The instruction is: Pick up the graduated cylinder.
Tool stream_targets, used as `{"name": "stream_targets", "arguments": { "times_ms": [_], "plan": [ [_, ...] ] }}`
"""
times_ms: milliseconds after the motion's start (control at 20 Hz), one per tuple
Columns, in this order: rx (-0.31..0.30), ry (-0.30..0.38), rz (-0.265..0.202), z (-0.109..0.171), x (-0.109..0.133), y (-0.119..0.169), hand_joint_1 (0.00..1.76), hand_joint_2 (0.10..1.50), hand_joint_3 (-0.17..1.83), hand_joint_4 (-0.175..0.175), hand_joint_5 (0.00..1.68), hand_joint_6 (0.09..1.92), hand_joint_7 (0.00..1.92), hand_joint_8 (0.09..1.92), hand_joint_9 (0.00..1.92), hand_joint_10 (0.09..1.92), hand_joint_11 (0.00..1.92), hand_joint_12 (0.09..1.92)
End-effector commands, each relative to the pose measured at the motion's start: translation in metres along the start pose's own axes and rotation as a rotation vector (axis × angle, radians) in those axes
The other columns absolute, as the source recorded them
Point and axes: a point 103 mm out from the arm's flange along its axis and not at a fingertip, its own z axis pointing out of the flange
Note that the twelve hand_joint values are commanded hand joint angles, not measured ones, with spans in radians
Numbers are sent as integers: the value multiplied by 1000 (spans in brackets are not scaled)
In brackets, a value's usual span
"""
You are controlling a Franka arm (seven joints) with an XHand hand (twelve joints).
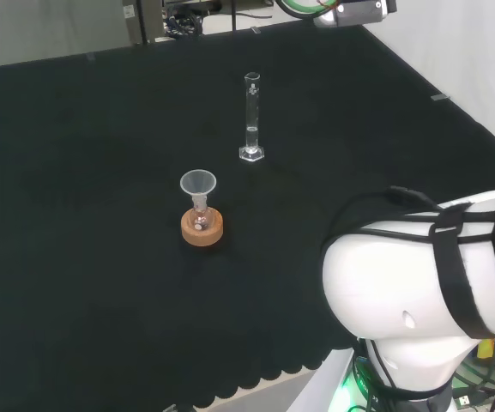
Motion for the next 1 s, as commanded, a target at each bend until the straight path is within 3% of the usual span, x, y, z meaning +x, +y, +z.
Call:
{"name": "stream_targets", "arguments": {
  "times_ms": [50,550,1000],
  "plan": [
    [21,26,27,35,-27,31,0,1203,372,25,204,87,30,482,201,597,110,1359],
    [67,91,4,106,-70,114,119,1160,329,17,203,87,34,479,205,596,103,1361],
    [75,157,-44,148,-87,181,209,1115,306,13,203,87,37,477,210,595,102,1361]
  ]
}}
